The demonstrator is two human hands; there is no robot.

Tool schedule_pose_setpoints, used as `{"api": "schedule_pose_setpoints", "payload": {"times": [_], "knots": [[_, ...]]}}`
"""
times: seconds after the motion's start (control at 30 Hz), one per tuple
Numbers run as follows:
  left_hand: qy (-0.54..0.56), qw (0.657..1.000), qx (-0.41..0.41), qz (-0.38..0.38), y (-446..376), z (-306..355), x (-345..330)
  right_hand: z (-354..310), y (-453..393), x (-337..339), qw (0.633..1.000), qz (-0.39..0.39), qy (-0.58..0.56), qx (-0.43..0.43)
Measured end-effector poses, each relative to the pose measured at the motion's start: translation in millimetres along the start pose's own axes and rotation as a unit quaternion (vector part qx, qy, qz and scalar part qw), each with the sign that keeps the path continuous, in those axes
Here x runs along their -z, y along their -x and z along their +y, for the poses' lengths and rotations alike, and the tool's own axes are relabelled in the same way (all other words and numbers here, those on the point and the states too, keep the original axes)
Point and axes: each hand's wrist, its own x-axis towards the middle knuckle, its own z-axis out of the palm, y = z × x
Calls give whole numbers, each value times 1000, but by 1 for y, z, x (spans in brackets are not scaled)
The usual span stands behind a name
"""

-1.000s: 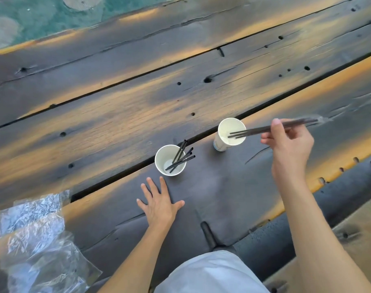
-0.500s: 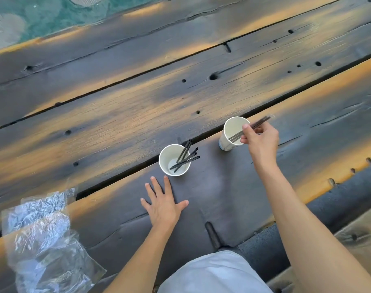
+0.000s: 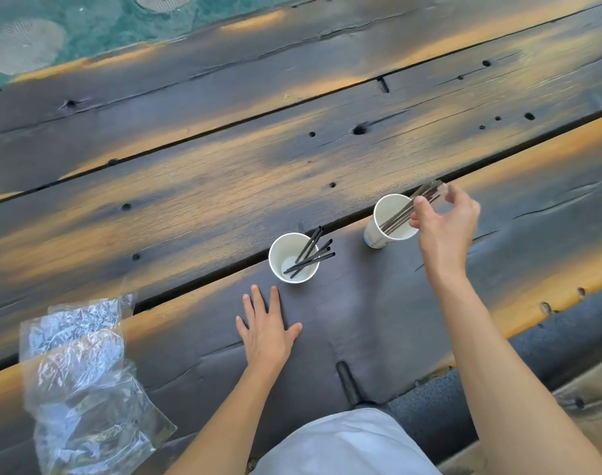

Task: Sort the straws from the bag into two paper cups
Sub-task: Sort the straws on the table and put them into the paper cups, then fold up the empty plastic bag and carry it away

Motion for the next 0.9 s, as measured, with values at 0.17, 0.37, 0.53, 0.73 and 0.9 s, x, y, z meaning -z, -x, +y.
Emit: {"api": "schedule_pose_setpoints", "payload": {"times": [0.17,0.37,0.53,0.73,0.9], "knots": [[123,991,-9,50,22,-18,22,-49,42,-18,995,-27,-53,79],[272,938,46,211,72,-62,58,-75,152,-67,944,-284,-165,43],[386,824,193,368,108,-136,80,-50,233,-111,866,-497,-60,-6],[307,759,305,485,146,-223,73,-3,294,-149,760,-634,104,-92],[309,788,416,332,149,-282,62,14,328,-165,704,-679,143,-153]]}}
